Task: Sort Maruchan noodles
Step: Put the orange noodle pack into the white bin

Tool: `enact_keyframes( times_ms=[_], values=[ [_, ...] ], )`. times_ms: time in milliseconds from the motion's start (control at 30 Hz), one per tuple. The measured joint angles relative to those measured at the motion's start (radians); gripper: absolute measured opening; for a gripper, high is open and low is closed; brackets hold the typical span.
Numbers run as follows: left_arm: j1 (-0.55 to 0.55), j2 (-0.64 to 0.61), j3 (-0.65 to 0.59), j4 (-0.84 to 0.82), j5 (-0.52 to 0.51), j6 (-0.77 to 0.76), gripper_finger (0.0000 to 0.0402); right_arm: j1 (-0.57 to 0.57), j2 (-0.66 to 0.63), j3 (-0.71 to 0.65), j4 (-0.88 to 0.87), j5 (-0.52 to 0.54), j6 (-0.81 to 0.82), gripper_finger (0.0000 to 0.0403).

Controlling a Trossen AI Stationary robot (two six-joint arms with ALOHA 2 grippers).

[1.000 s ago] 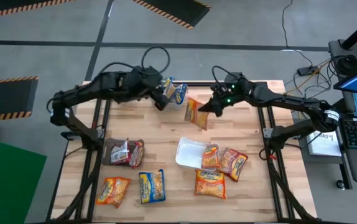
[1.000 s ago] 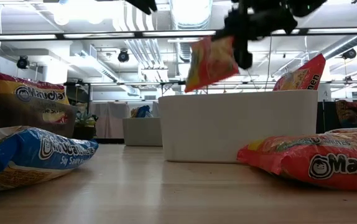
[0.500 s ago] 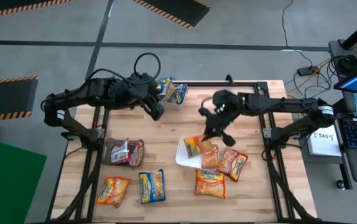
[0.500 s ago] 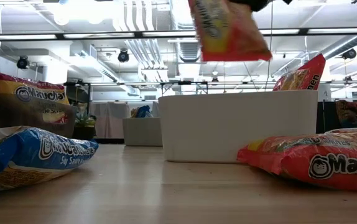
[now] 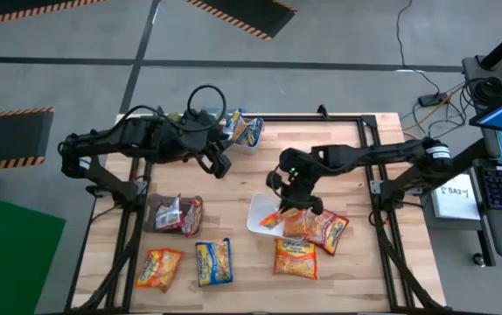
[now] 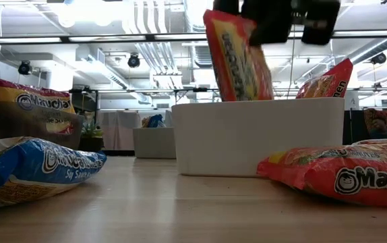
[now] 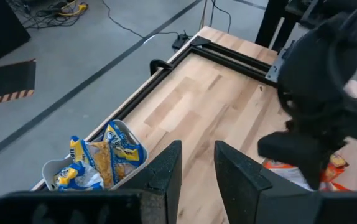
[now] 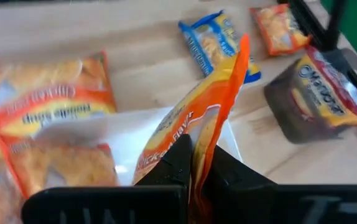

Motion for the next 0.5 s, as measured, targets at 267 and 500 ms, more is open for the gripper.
enact_keyframes(
  times_ms=[267,500],
  values=[
    [-0.015,0.0,-0.004,-0.001,-0.035,-0.043,0.0077,0.001,0.097,-0.001,-0.044,0.028,-0.262,0.0009],
    [-0.015,0.0,-0.005,0.002,-0.05,-0.058,0.0077,0.003,0.144,-0.001,-0.039,0.031,-0.424,0.0009]
  ],
)
